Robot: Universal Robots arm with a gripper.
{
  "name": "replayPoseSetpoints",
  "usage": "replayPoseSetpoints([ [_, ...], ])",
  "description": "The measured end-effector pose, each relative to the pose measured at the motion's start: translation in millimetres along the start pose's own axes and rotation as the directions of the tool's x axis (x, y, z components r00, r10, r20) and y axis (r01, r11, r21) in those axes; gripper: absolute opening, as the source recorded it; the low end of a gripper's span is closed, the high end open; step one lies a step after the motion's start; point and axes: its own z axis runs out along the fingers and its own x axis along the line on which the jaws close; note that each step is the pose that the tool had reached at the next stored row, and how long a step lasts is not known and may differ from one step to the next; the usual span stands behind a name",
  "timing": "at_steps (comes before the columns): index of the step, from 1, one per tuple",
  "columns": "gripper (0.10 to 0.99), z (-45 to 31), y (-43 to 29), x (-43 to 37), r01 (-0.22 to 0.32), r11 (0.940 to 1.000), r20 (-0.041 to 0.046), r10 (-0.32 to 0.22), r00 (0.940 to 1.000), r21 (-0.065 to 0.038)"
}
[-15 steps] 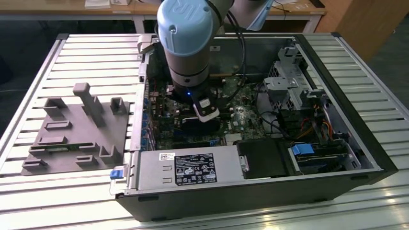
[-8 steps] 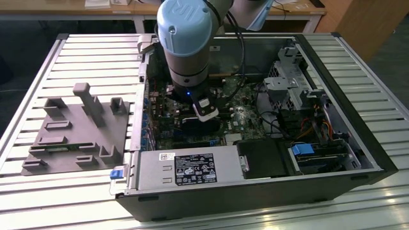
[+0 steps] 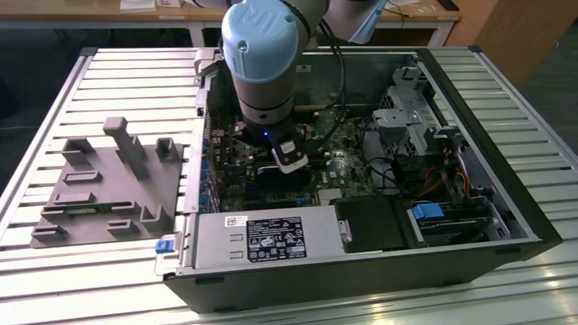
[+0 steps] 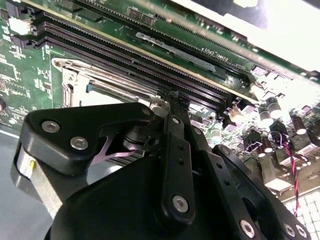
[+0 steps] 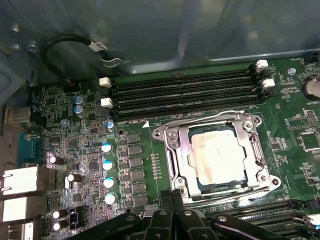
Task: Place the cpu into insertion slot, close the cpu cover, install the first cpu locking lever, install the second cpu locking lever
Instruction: 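Install the second cpu locking lever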
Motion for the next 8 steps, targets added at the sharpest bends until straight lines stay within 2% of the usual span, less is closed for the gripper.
replayPoseSetpoints([
  [4, 0.102, -0.7, 0.4, 0.0, 0.000, 1.0000, 0.0007, 0.000, 1.0000, 0.000],
  [8, 0.102, -5.7, 2.0, -0.1, 0.000, 1.0000, 0.0006, 0.000, 1.0000, 0.000],
])
